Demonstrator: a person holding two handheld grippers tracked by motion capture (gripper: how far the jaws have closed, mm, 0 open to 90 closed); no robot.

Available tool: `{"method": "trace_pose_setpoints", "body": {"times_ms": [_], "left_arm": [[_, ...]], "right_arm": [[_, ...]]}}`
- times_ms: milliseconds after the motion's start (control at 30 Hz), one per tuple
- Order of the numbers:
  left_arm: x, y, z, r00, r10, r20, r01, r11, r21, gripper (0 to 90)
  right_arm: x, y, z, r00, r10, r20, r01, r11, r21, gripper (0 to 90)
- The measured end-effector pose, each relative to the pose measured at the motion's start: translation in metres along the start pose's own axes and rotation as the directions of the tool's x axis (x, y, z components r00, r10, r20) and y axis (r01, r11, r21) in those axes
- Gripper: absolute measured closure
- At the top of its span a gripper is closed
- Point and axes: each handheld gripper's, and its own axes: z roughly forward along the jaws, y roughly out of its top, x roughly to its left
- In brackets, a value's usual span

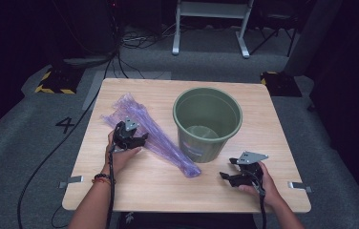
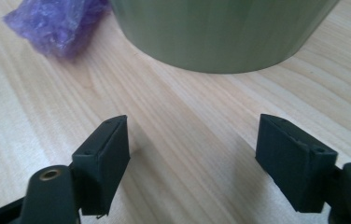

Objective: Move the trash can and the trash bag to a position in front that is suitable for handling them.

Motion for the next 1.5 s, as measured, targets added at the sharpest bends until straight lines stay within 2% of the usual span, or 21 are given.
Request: {"method": "trace_pose_setpoints", "body": {"times_ms": [33, 67, 100, 133, 167, 233, 333, 367, 467, 500, 533, 567, 600, 633, 767, 833, 900, 1100, 1367, 1433, 1500], "left_arm": [[0.0, 0.0, 0.0, 1.0, 0.0, 0.0, 0.0, 1.0, 0.0, 27.3], [-0.002, 0.002, -0.007, 0.9995, -0.007, 0.03, 0.007, 0.9998, -0.021, 23.5], [-0.002, 0.002, -0.007, 0.9995, -0.007, 0.03, 0.007, 0.9998, -0.021, 21.0], [-0.007, 0.004, -0.013, 0.9982, -0.008, 0.06, 0.008, 0.9999, -0.01, 18.2], [-0.007, 0.004, -0.013, 0.9982, -0.008, 0.06, 0.008, 0.9999, -0.01, 16.0], [-0.014, 0.006, -0.019, 0.9944, -0.016, 0.104, 0.015, 0.9998, 0.013, 15.7], [-0.026, 0.003, -0.027, 0.9825, -0.024, 0.185, 0.017, 0.9992, 0.038, 15.7], [-0.037, -0.002, -0.033, 0.9715, 0.03, 0.235, -0.041, 0.9982, 0.044, 15.9], [-0.055, -0.013, -0.037, 0.9616, 0.096, 0.257, -0.115, 0.9913, 0.063, 17.6], [-0.055, -0.013, -0.037, 0.9616, 0.096, 0.257, -0.115, 0.9913, 0.063, 17.3], [-0.06, -0.016, -0.039, 0.9568, 0.118, 0.266, -0.141, 0.9874, 0.072, 17.3], [-0.066, -0.022, -0.041, 0.9502, 0.116, 0.289, -0.146, 0.9856, 0.085, 16.4], [-0.066, -0.022, -0.041, 0.9502, 0.116, 0.289, -0.146, 0.9856, 0.085, 16.3], [-0.071, -0.029, -0.043, 0.9485, 0.084, 0.305, -0.122, 0.9869, 0.106, 16.3], [-0.077, -0.037, -0.051, 0.9456, 0.079, 0.316, -0.121, 0.9858, 0.117, 16.7], [-0.078, -0.038, -0.053, 0.9474, 0.077, 0.311, -0.12, 0.9854, 0.121, 17.1], [-0.078, -0.042, -0.053, 0.9432, 0.076, 0.324, -0.124, 0.9835, 0.131, 17.3], [-0.073, -0.042, -0.05, 0.9389, 0.094, 0.331, -0.143, 0.9815, 0.127, 17.3], [-0.07, -0.044, -0.049, 0.9398, 0.126, 0.317, -0.169, 0.9796, 0.109, 16.3], [-0.074, -0.044, -0.048, 0.9418, 0.163, 0.294, -0.204, 0.9722, 0.114, 16.2], [-0.076, -0.044, -0.048, 0.942, 0.172, 0.288, -0.212, 0.9703, 0.116, 15.6]], "right_arm": [[0.0, 0.0, 0.0, 1.0, 0.0, 0.0, 0.0, 1.0, 0.0, 25.8], [0.002, 0.002, 0.001, 0.9995, -0.005, 0.03, 0.006, 1.0, -0.017, 25.2], [0.002, 0.002, 0.001, 0.9995, -0.005, 0.03, 0.006, 1.0, -0.017, 25.2], [0.005, 0.004, 0.001, 0.9988, 0.0, 0.049, 0.002, 0.999, -0.042, 24.7], [0.005, 0.004, 0.001, 0.9988, 0.0, 0.049, 0.002, 0.999, -0.042, 24.7], [0.008, 0.011, 0.003, 0.997, 0.001, 0.077, 0.004, 0.997, -0.074, 23.5], [0.009, 0.019, 0.006, 0.9961, 0.004, 0.088, 0.005, 0.995, -0.103, 24.2], [0.008, 0.024, 0.008, 0.9949, 0.017, 0.099, -0.004, 0.991, -0.133, 25.0], [0.008, 0.03, 0.011, 0.9919, 0.044, 0.119, -0.025, 0.988, -0.152, 25.5], [0.008, 0.032, 0.012, 0.9909, 0.044, 0.128, -0.023, 0.987, -0.159, 25.8], [0.008, 0.032, 0.012, 0.9909, 0.044, 0.128, -0.023, 0.987, -0.159, 25.8], [0.007, 0.035, 0.014, 0.989, 0.043, 0.141, -0.02, 0.987, -0.161, 24.0], [0.008, 0.036, 0.014, 0.9881, 0.045, 0.147, -0.02, 0.986, -0.165, 24.7], [0.008, 0.037, 0.015, 0.9863, 0.039, 0.161, -0.011, 0.985, -0.169, 26.2], [0.007, 0.042, 0.018, 0.9825, 0.042, 0.181, -0.011, 0.985, -0.171, 26.8], [0.006, 0.043, 0.018, 0.9815, 0.048, 0.185, -0.015, 0.985, -0.173, 27.2], [0.003, 0.046, 0.022, 0.9816, 0.053, 0.183, -0.02, 0.984, -0.179, 27.9], [-0.002, 0.048, 0.028, 0.9834, 0.05, 0.175, -0.019, 0.984, -0.177, 28.1], [-0.014, 0.056, 0.039, 0.9828, 0.08, 0.166, -0.05, 0.983, -0.177, 28.7], [-0.018, 0.058, 0.044, 0.9821, 0.086, 0.168, -0.059, 0.985, -0.162, 28.9], [-0.022, 0.059, 0.046, 0.981, 0.093, 0.17, -0.066, 0.985, -0.161, 28.9]]}}
